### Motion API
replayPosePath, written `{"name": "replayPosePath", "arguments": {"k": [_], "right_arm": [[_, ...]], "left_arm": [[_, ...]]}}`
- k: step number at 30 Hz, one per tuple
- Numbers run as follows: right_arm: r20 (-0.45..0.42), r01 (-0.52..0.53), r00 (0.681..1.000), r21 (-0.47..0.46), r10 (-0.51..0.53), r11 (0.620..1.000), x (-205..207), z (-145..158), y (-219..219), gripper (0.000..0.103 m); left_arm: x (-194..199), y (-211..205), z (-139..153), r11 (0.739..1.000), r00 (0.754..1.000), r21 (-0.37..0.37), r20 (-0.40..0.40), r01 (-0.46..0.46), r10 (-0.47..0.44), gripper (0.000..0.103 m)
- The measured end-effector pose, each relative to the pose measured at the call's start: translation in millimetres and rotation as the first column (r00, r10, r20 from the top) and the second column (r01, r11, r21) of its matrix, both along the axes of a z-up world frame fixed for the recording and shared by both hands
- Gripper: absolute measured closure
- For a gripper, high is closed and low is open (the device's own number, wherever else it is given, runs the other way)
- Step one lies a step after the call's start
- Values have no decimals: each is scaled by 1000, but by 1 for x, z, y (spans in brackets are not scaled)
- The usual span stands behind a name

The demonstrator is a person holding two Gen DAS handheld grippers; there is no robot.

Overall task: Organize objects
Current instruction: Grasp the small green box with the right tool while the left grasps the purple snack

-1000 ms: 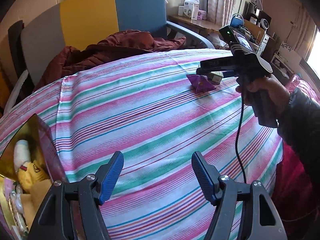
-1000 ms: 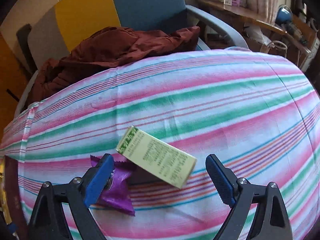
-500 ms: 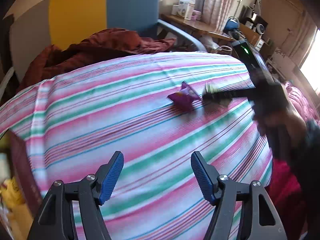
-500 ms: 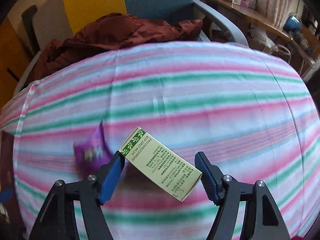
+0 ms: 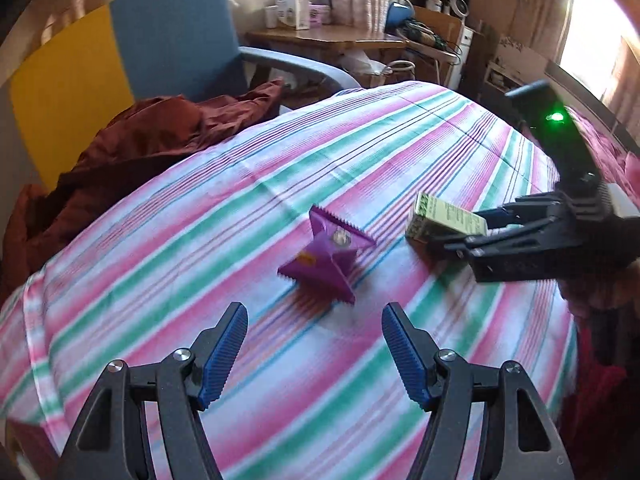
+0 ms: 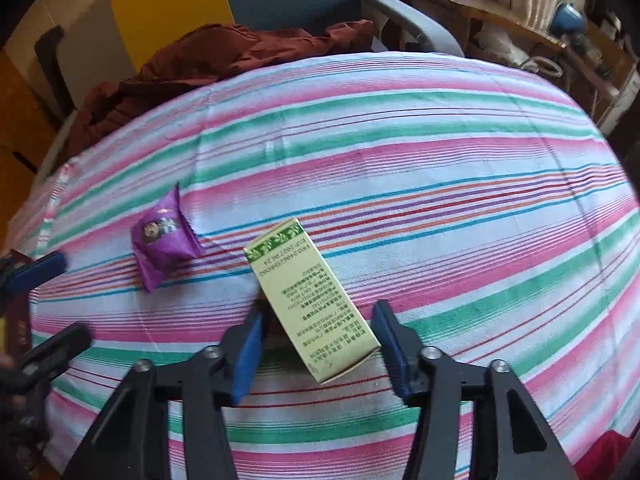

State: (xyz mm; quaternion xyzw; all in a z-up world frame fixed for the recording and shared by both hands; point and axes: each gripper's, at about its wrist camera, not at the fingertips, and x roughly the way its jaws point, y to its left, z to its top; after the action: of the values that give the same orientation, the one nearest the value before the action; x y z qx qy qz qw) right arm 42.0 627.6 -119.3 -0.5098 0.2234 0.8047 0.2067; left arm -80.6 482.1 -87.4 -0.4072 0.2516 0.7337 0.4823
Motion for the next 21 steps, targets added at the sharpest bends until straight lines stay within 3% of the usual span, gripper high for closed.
{"name": "replayPosePath", "arguments": {"k": [9, 12, 14, 15, 16, 19, 21], "right_arm": [[-20, -15, 1000, -6, 15, 1000, 2, 5, 4, 42], [-22, -20, 1000, -3, 20, 1000, 2, 6, -1, 42], [-20, -23, 1000, 2, 23, 1000, -2, 1, 0, 42], [-16, -24, 1000, 8, 24, 1000, -3, 0, 0, 43], [-15, -22, 1000, 17, 23, 1000, -3, -1, 3, 46], [0, -33, 999, 69, 33, 997, -5, 0, 0, 73], [4, -53, 999, 81, 53, 995, -6, 1, -2, 73]], "left_arm": [[-8, 41, -13, 996, 995, -29, -48, 89, -90, 33], [-7, 48, -17, 995, 994, -34, -51, 96, -98, 43], [-8, 53, -22, 995, 995, -39, -49, 91, -92, 54], [-10, 56, -26, 995, 996, -47, -37, 85, -86, 65], [-12, 58, -31, 996, 997, -55, -18, 75, -76, 68], [-17, 50, -35, 999, 999, -22, 32, 33, -33, 68], [-16, 38, -34, 1000, 999, -12, 49, -17, 17, 69]]}}
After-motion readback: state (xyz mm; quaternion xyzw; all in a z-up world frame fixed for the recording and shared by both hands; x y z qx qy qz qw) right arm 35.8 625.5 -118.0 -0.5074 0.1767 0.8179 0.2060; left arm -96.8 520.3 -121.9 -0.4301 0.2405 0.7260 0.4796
